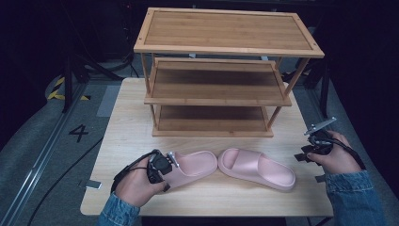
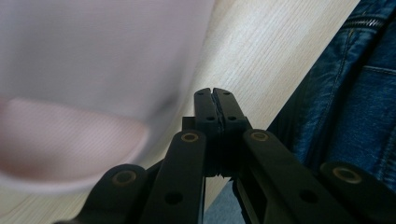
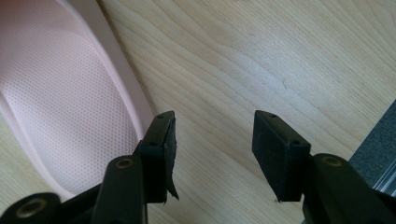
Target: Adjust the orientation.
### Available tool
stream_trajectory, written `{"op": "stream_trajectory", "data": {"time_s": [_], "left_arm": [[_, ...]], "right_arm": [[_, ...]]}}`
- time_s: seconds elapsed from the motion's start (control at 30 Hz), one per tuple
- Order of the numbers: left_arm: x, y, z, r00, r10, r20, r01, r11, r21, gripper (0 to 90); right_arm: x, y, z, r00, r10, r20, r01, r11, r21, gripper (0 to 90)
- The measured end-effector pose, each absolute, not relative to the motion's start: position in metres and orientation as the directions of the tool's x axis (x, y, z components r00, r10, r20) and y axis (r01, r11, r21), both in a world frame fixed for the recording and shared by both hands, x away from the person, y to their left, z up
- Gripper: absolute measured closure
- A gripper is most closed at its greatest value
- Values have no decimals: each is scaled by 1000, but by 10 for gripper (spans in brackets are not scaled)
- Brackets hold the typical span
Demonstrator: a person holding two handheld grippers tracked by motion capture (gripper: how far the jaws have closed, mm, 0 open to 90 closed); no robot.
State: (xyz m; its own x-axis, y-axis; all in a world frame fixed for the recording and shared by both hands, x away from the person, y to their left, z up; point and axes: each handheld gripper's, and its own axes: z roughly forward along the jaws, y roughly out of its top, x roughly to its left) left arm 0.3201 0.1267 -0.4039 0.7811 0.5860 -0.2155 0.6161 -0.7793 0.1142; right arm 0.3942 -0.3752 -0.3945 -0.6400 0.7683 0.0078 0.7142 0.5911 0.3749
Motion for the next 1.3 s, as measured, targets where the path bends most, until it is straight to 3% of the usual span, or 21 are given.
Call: {"op": "stream_trajectory", "data": {"time_s": [0.1,0.3,0.4,0.63,0.83,1.0,1.3], "left_arm": [[321,124,-409,788,579,-210,607,-789,98,863],[325,122,-418,779,601,-179,618,-785,52,861],[328,126,-420,766,609,-206,631,-773,59,883],[336,129,-418,739,669,-78,674,-736,63,826],[347,133,-419,734,679,-22,678,-730,90,759],[356,136,-419,726,687,11,681,-722,124,781],[349,140,-408,717,697,-26,686,-698,203,743]], "right_arm": [[394,-374,-395,-646,763,8,710,598,372,506],[394,-374,-396,-645,764,6,711,598,370,506],[393,-374,-397,-646,763,4,710,599,369,506],[388,-378,-395,-639,769,2,713,592,375,506],[384,-383,-398,-628,778,-2,720,583,377,507],[378,-387,-400,-628,778,-5,721,584,374,511],[374,-388,-400,-622,783,-2,723,576,382,515]]}}
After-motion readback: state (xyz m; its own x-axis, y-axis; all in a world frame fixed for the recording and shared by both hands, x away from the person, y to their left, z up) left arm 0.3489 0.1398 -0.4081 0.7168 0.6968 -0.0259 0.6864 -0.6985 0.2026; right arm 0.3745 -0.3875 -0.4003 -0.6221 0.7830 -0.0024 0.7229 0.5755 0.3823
